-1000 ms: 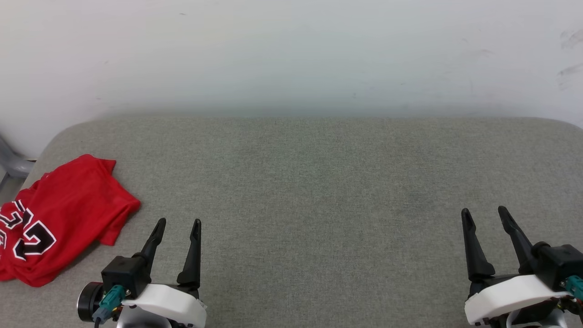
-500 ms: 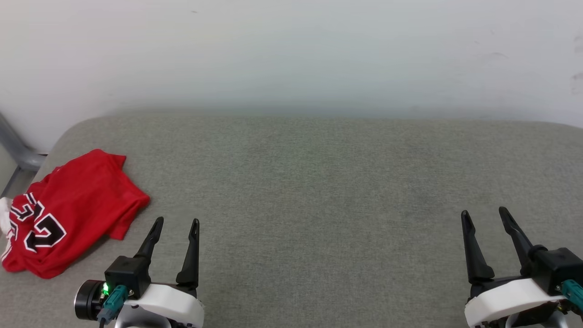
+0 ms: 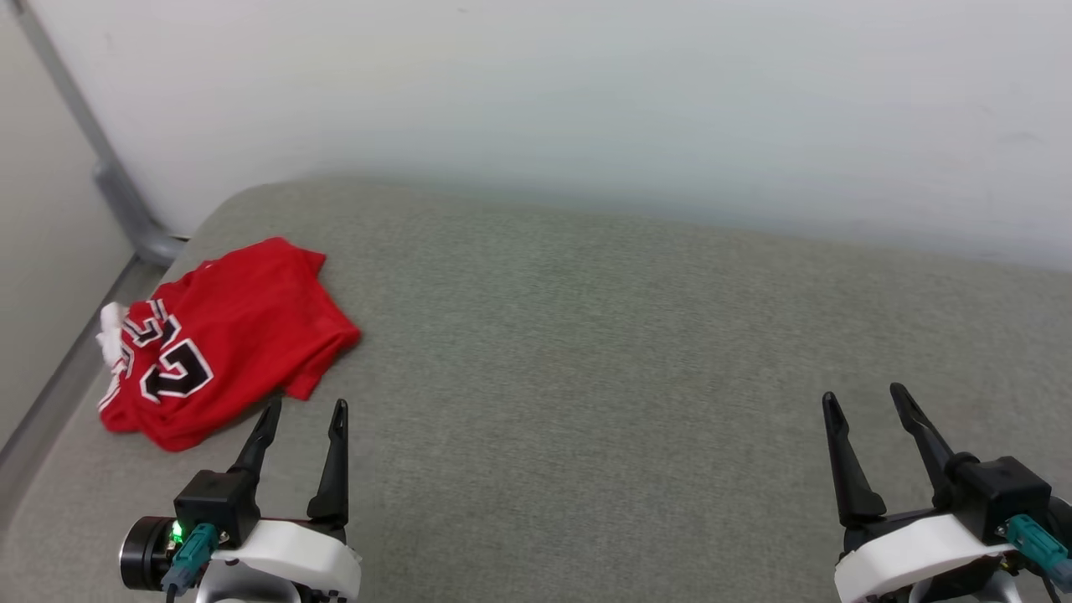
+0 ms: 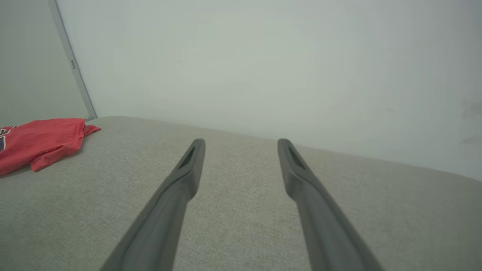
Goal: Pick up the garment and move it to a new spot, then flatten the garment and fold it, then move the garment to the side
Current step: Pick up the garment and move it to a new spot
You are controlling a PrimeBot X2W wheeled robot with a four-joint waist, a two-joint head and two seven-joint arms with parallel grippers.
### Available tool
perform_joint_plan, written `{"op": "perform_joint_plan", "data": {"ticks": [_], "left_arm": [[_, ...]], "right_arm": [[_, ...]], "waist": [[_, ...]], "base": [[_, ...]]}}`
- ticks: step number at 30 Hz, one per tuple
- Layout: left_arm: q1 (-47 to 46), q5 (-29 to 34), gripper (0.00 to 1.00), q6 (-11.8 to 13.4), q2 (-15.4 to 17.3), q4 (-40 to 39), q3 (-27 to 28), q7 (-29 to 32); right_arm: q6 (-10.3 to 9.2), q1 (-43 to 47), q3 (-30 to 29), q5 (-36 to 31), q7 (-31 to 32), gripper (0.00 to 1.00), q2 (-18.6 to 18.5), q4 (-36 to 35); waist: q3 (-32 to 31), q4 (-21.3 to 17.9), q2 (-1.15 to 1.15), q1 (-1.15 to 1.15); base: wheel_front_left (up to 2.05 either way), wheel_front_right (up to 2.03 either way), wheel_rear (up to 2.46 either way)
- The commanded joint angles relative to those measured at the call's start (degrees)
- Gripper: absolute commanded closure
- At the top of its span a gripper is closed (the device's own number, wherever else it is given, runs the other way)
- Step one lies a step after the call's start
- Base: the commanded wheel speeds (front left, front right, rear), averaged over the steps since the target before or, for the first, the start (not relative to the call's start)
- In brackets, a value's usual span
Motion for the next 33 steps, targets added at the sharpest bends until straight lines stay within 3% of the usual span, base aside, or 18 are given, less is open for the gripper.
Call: {"op": "perform_joint_plan", "data": {"ticks": [1, 17, 33], "left_arm": [[-0.47, 0.02, 0.0, -0.19, -0.03, 0.06, 0.41, -0.15], [0.33, -1.52, 0.0, -0.36, -0.08, 0.19, 1.8, -0.15], [-3.09, -2.63, 0.0, -0.42, 0.6, 2.72, 3.39, -0.15]], "right_arm": [[-0.02, -0.38, 0.2, 0.0, -0.31, 0.0, 0.11, 0.25], [-0.03, -0.87, 2.0, 0.32, -1.19, 0.0, 0.1, 1.99], [-0.02, -1.83, 2.45, -0.9, -0.53, 0.0, 0.1, 1.62]], "waist": [[-0.1, 2.08, 0.0, 0.0], [-0.64, 10.17, 0.0, 0.0], [0.66, 10.29, 0.0, 0.0]], "base": [[0.0, 0.0, 0.0], [0.0, 0.0, 0.0], [0.0, 0.0, 0.0]]}}
